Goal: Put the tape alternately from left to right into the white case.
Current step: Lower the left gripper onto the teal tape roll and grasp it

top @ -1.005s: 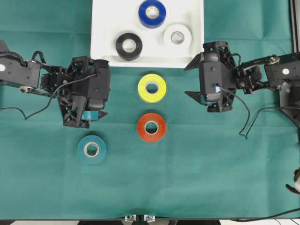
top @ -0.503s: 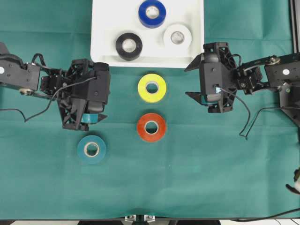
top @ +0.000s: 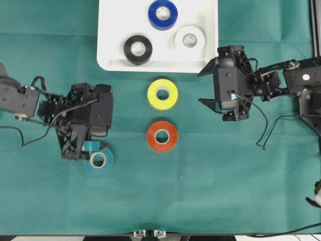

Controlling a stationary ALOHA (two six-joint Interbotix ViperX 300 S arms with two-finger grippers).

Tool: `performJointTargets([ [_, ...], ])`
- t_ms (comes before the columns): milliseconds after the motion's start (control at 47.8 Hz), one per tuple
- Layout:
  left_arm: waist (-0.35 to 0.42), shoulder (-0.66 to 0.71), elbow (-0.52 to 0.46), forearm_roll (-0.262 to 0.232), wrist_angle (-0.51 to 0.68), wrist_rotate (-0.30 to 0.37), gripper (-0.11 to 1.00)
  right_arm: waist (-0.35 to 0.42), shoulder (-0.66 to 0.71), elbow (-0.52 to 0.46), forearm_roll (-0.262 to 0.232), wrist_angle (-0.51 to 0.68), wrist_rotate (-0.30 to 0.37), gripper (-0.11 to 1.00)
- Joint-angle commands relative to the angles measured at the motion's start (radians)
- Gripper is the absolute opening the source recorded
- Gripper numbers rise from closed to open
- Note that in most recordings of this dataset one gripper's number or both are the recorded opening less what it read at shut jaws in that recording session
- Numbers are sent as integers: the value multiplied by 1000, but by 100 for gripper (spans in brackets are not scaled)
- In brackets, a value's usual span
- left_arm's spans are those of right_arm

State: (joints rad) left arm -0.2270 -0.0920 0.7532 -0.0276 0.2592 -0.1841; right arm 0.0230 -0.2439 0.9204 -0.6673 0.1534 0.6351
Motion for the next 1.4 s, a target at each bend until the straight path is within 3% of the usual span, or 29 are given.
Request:
performJointTargets([
  [0, -32, -6, 6, 0, 6, -31, 34, 3, -18, -9, 0, -12, 2, 81],
  [398, -83, -3, 21, -2, 38, -150, 34, 5, -18, -14, 0, -15, 0, 81],
  [1382, -83, 158, -25, 0, 37, -167, 34, 5, -15, -15, 2, -17, 2, 81],
])
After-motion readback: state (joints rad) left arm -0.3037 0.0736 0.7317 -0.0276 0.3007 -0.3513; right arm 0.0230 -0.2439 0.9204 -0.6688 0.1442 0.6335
